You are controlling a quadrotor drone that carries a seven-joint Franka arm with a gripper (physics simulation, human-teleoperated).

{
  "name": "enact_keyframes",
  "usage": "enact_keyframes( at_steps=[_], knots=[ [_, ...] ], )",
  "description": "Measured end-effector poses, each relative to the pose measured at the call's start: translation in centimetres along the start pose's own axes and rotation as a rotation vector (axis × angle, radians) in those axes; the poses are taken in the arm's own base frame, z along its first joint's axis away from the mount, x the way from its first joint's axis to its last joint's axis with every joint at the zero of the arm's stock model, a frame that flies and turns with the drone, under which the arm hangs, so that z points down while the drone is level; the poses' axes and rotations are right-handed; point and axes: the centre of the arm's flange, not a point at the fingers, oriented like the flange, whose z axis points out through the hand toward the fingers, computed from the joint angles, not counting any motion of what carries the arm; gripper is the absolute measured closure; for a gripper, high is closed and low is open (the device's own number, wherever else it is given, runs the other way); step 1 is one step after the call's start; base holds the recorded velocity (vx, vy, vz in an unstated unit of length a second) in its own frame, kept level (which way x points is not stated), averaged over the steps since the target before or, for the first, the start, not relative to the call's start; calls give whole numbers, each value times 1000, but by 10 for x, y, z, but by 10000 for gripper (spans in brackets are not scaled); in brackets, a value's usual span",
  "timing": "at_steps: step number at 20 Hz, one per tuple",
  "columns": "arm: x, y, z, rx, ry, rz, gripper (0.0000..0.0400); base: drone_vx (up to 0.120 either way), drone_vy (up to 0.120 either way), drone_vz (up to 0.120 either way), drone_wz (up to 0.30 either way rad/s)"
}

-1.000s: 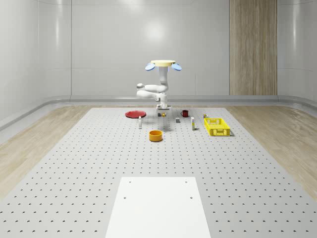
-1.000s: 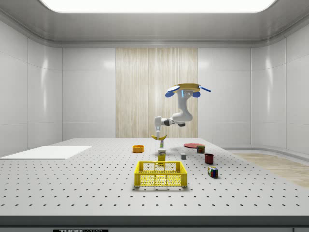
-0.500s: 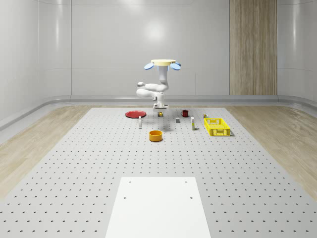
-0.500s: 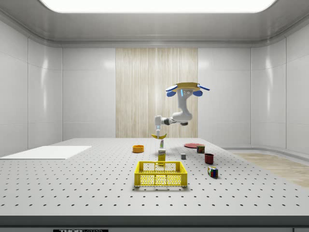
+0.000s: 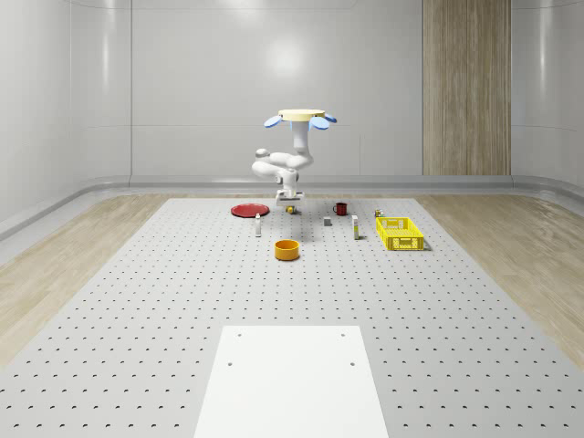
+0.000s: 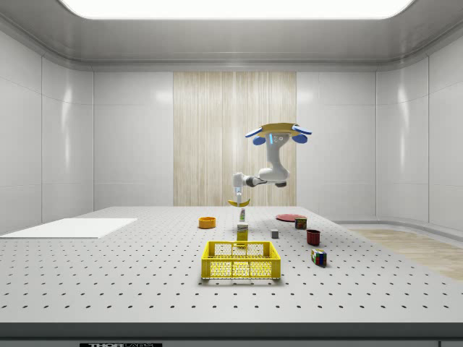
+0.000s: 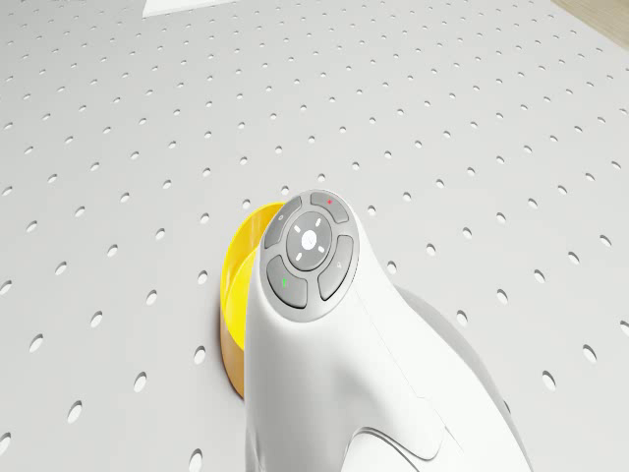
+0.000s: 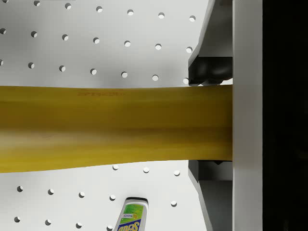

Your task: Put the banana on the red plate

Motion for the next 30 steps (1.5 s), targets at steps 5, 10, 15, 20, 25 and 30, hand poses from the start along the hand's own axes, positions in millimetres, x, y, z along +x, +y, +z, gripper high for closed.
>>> enact_keyframes(
  at_steps=[5,10,15,20,25,30],
  knots=[
    [0,0,0,0,1,-147,207,0,0,0,-300],
    [0,0,0,1,2,-296,207,0,0,0,-300],
    [0,0,0,1,3,-446,207,0,0,0,-300],
    [0,0,0,1,4,-596,207,0,0,0,-300],
    [0,0,0,1,5,-746,207,0,0,0,-300],
    [0,0,0,1,6,-896,207,0,0,0,-300]
  ],
)
